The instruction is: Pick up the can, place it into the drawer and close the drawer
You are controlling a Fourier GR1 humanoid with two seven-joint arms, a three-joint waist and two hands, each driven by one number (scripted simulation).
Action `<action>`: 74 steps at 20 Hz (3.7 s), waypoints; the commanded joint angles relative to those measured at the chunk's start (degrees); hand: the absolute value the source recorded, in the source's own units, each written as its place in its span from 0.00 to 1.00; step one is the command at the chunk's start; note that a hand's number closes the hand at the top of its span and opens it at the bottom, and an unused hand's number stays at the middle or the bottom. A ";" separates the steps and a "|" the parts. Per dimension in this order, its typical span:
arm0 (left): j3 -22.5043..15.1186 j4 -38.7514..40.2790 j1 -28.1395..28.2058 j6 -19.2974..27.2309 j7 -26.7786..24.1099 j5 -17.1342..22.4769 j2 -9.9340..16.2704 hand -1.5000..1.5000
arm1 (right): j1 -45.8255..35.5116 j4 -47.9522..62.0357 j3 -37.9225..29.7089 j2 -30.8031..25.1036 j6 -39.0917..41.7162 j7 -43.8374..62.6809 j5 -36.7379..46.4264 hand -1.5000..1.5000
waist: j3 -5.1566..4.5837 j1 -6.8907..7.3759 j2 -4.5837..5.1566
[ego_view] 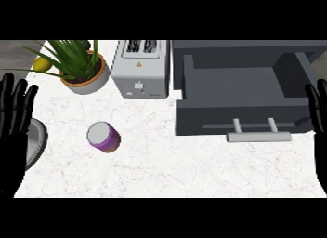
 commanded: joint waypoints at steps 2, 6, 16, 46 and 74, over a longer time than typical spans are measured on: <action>-2.01 2.33 -3.46 -12.36 -2.71 11.25 4.19 0.00 | -1.95 0.71 -0.01 -0.13 -1.02 0.43 1.86 0.00 | -0.86 0.25 0.68; -13.30 0.58 -4.76 -27.79 -3.81 23.01 5.81 0.00 | -0.92 0.80 1.42 0.51 0.18 -1.31 1.05 0.00 | -1.08 -2.32 0.83; -1.89 14.48 -6.76 -43.37 7.64 37.78 24.53 0.00 | 7.09 4.26 0.49 0.67 -1.64 10.45 2.60 0.00 | -0.70 0.53 0.62; 3.89 33.91 -10.71 -52.99 2.95 19.84 10.96 0.00 | 11.97 6.08 -8.89 0.14 7.90 3.38 -1.70 0.00 | -0.73 0.73 0.56; 1.11 74.98 -21.73 -45.58 -38.73 -11.71 14.17 0.00 | 9.58 5.58 -11.48 1.31 9.43 4.29 -1.64 0.00 | -0.78 0.31 0.76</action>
